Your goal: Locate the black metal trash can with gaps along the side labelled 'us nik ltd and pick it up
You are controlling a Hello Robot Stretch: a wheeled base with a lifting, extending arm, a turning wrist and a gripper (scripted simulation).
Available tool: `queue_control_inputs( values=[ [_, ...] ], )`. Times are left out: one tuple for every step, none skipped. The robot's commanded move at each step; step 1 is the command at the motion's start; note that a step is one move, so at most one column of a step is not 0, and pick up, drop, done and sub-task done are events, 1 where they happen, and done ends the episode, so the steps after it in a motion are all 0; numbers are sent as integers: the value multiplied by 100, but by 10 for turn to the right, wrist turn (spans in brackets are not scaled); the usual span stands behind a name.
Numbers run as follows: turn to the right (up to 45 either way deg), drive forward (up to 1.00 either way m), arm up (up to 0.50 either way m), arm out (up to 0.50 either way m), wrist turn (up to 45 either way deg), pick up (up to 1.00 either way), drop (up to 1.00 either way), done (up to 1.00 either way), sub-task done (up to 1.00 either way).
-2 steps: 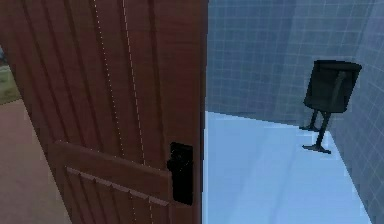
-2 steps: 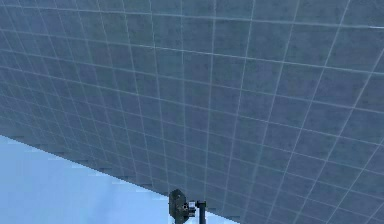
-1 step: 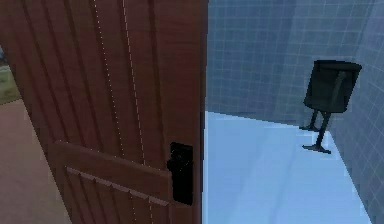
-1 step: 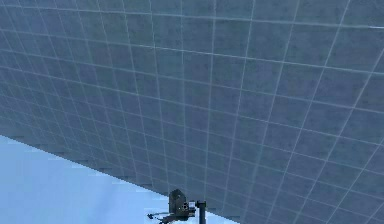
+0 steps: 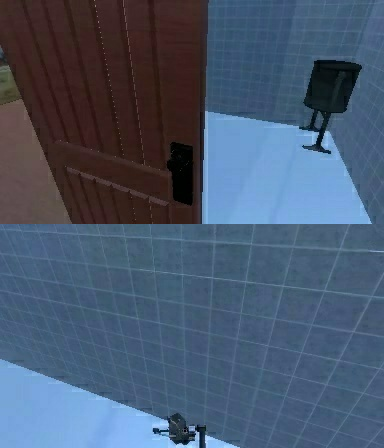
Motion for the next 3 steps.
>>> queue_control_inputs(
  values=[
    [0, 0, 0, 0, 210, 0, 0, 0, 0],
    [0, 0, -30, 0, 0, 0, 0, 0, 0],
    [0, 0, 0, 0, 0, 100, 0, 0, 0]
  ],
)
